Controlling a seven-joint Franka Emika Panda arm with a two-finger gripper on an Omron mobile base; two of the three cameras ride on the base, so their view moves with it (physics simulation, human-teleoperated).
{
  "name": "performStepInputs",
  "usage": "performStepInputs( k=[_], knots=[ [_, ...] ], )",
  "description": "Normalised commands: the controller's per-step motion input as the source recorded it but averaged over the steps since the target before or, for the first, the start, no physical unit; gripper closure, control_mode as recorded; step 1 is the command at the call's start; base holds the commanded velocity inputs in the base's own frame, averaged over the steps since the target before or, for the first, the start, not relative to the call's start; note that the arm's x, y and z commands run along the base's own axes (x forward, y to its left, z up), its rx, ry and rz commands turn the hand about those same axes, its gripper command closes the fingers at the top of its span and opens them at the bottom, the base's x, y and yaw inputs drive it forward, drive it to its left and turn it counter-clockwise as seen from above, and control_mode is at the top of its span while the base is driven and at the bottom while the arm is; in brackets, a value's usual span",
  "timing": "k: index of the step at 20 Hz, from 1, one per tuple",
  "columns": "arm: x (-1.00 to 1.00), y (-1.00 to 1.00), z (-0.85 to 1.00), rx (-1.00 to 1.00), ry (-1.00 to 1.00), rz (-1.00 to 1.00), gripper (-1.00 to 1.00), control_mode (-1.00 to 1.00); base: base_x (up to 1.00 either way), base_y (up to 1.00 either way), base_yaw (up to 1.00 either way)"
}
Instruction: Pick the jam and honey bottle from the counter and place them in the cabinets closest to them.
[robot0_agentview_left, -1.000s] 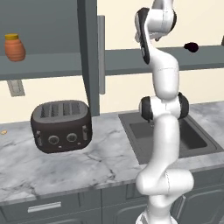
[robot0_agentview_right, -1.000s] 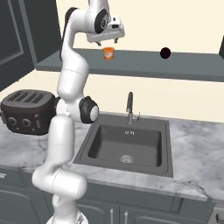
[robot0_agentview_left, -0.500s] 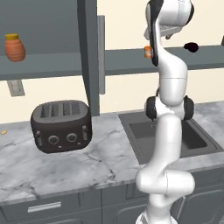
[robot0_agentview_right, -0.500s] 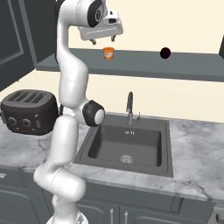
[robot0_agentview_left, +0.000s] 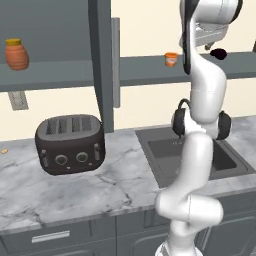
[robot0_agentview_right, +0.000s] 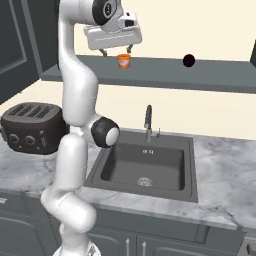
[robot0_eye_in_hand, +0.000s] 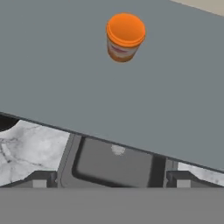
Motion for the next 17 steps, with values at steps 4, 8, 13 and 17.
performStepInputs(
  k=[4,8,13,17],
  knots=[
    [-1.00,-0.17,-0.09,0.05,-0.30,0.00,-1.00,-1.00,0.00,0.00,0.00],
    [-1.00,-0.12,-0.03,0.05,-0.33,0.00,-1.00,-1.00,0.00,0.00,0.00],
    [-1.00,-0.05,-0.13,0.04,-0.33,0.00,-1.00,-1.00,0.00,0.00,0.00],
    [-1.00,0.00,-0.39,0.01,-0.38,0.00,-1.00,-1.00,0.00,0.00,0.00]
  ],
)
